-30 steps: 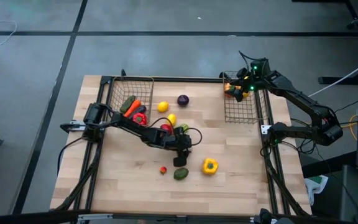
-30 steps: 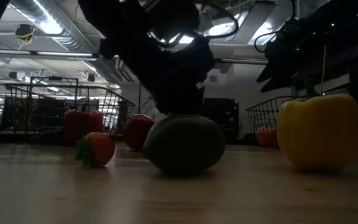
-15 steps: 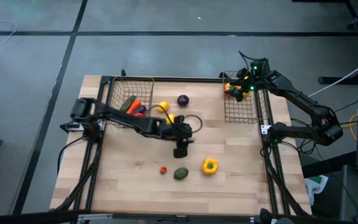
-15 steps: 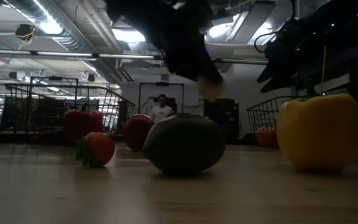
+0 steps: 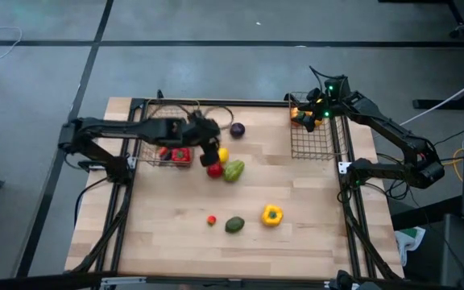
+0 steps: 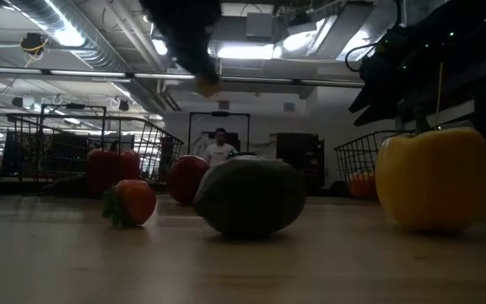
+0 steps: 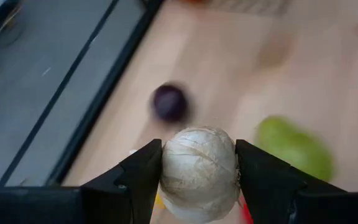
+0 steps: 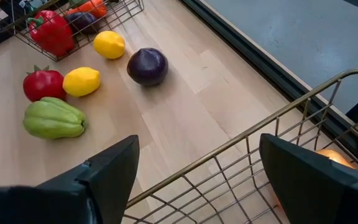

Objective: Sort produce into baskets
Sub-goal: Put the white garlic into the left gold wire basket

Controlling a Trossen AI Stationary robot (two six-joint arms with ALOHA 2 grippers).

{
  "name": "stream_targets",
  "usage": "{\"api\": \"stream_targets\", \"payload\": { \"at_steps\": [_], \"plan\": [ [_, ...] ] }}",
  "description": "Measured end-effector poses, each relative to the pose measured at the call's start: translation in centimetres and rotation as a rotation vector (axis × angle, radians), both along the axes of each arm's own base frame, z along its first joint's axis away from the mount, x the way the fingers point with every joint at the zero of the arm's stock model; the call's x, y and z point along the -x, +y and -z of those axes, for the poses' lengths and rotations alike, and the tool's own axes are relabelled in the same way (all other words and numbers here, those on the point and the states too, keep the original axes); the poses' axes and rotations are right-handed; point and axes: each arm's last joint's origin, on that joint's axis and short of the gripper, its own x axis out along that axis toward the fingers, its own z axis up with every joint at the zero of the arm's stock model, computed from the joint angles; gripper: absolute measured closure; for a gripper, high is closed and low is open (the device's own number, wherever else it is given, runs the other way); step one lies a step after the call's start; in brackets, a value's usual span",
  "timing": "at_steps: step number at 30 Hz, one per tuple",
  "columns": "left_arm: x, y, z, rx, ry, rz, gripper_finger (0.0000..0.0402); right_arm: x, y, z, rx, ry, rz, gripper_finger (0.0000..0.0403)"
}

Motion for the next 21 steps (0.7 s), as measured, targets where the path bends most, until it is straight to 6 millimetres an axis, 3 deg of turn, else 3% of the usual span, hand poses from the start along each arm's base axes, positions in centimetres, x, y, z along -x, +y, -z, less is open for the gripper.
{"api": "stream_targets", "payload": {
  "at_steps": [4, 12, 21],
  "plan": [
    [2.6, 2.4, -0.6, 0.02, 0.071, -0.122, 0.0208, 0.0, 0.0, 0.0, 0.0, 0.0, 0.0, 0.0072],
    [6.6, 6.0, 1.1, 0.102, 0.342, -0.31, 0.0208, 0.0, 0.0, 0.0, -0.002, 0.001, 0.0, 0.0072],
    [9.2, 6.9, 3.8, 0.282, 0.473, -0.424, 0.0207, 0.0, 0.0, 0.0, -0.004, 0.003, 0.0, 0.0072]
  ]
}}
